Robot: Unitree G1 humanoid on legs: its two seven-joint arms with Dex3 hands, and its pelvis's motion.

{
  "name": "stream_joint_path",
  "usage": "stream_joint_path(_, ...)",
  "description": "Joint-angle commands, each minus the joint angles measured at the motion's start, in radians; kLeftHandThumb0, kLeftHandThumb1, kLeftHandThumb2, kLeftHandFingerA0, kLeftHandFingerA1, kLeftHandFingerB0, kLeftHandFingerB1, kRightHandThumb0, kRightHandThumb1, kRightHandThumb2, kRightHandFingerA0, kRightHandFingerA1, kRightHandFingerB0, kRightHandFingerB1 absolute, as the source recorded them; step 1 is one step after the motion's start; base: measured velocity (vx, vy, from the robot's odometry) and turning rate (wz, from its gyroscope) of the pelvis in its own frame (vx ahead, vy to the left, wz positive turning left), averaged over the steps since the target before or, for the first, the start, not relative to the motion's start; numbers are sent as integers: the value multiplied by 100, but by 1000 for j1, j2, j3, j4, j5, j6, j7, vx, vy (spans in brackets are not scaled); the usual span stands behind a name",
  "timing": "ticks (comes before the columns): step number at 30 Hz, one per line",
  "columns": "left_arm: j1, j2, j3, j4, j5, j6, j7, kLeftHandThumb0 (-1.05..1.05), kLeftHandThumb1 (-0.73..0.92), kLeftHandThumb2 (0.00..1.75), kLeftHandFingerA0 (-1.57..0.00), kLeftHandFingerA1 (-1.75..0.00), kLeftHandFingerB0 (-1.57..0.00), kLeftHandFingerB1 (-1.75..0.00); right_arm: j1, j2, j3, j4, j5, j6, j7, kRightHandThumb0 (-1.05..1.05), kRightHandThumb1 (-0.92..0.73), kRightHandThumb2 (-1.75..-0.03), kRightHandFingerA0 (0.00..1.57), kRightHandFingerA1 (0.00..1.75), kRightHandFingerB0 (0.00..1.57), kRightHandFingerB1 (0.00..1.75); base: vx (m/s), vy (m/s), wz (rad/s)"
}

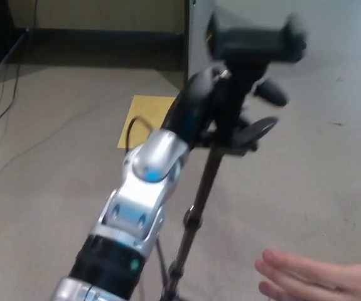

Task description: There is a tripod standing in front of the robot and the robot extends its left arm to grab it. It lifts the tripod and passes it to a person.

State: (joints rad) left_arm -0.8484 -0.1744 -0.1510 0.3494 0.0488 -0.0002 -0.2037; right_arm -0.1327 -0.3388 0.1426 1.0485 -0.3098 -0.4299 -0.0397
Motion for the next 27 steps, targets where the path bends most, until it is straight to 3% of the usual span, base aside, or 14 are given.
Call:
stream_joint_path(1, -147, -62, -39, -170, -59, 194, -55, -11, 75, 78, -114, -123, -87, -105, -1, -29, -1, 1, 1, 19, 13, -42, -70, -62, 67, 43, 49, 37, 0, 0, 0)
stream_joint_path(4, -168, -104, -59, -216, -78, 239, -67, -10, 78, 74, -107, -129, -81, -107, 2, -34, 6, -9, -10, 32, 7, -41, -70, -62, 66, 43, 49, 37, 0, 0, 0)
stream_joint_path(10, -230, -160, -131, -332, -72, 344, -47, -13, 76, 73, -113, -122, -82, -104, -2, -39, 3, -5, 4, 23, 25, -41, -71, -61, 70, 43, 51, 37, 0, 0, 0)
stream_joint_path(15, -261, -190, -182, -366, -93, 331, -40, -15, 79, 70, -107, -131, -79, -106, -8, -33, 3, -4, 4, 36, 25, -40, -71, -61, 70, 44, 51, 38, 0, 0, 0)
stream_joint_path(19, -282, -222, -214, -401, -127, 352, -32, -13, 71, 80, -111, -126, -84, -104, -9, -34, 7, 0, -3, 36, 18, -40, -70, -61, 71, 44, 52, 38, 0, 0, 0)
stream_joint_path(20, -286, -217, -233, -428, -113, 367, -23, -13, 67, 85, -114, -121, -85, -101, -12, -31, 8, 1, -4, 46, 17, -46, -58, -85, 62, 57, 48, 51, 0, 0, 0)
stream_joint_path(21, -285, -221, -244, -452, -112, 389, -14, -12, 65, 90, -115, -120, -86, -100, -13, -31, 8, 3, -5, 44, 14, -42, -70, -60, 70, 43, 53, 37, 0, 0, 0)
stream_joint_path(22, -284, -226, -250, -463, -113, 394, -6, -13, 57, 106, -120, -120, -90, -102, -15, -31, 7, 4, -4, 44, 14, -41, -70, -60, 69, 42, 54, 37, 0, 0, 0)
stream_joint_path(23, -282, -234, -261, -480, -113, 400, 6, -13, 56, 109, -122, -121, -93, -106, -18, -31, 5, 5, -1, 43, 17, -41, -70, -61, 69, 43, 54, 38, 0, 0, 0)
stream_joint_path(27, -277, -233, -314, -531, -92, 412, 16, -20, 55, 111, -118, -126, -90, -115, -16, -30, 6, -5, -3, 43, 13, -42, -69, -60, 71, 43, 54, 38, 0, 0, 0)
